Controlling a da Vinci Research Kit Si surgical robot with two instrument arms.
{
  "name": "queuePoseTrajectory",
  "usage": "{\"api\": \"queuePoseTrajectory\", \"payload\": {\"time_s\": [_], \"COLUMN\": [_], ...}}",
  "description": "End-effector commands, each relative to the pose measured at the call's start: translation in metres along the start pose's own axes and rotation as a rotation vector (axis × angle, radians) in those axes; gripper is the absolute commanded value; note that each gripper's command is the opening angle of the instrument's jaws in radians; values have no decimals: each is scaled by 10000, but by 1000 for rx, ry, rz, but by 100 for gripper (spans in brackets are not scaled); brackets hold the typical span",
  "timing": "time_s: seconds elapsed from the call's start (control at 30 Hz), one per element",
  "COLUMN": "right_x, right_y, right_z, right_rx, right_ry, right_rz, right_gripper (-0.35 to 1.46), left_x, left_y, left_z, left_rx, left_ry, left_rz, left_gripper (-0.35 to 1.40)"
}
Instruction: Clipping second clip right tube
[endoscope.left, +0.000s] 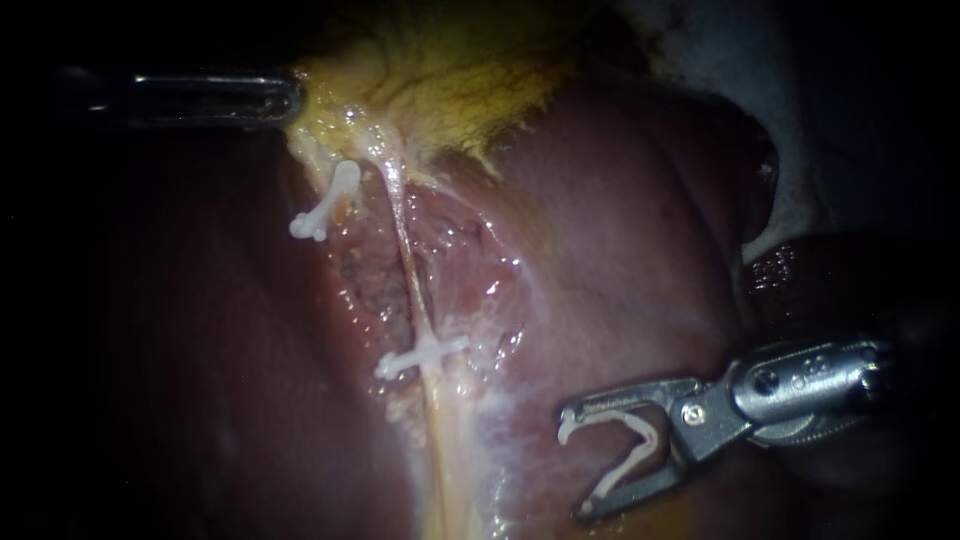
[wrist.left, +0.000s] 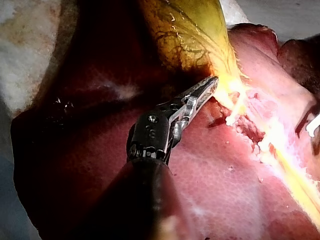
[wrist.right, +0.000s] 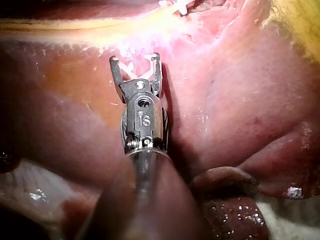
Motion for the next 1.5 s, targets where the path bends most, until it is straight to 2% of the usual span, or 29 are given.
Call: {"api": "queuePoseTrajectory", "payload": {"time_s": [0.03,0.23,0.3,0.43,0.5,0.87,1.07,1.27,1.5], "right_x": [4,34,43,54,58,67,65,63,59], "right_y": [2,29,37,52,58,92,107,117,123], "right_z": [-1,-7,-9,-10,-5,25,38,52,66], "right_rx": [2,135,140,131,126,104,96,92,88], "right_ry": [-1,-7,1,59,69,103,108,116,126], "right_rz": [3,83,100,174,189,249,281,310,337], "right_gripper": [55,49,49,49,49,49,49,49,49], "left_x": [0,-1,-1,0,0,1,2,3,3], "left_y": [-2,-5,-5,-5,-5,-6,-6,-7,-7], "left_z": [0,0,0,1,1,2,2,3,3], "left_rx": [-2,-4,-4,-5,-5,-6,-7,-8,-8], "left_ry": [-1,-1,-1,-2,-2,-2,-3,-3,-3], "left_rz": [-1,5,5,5,5,6,6,6,7], "left_gripper": [-35,-35,-35,-35,-35,-35,-35,-35,-35]}}
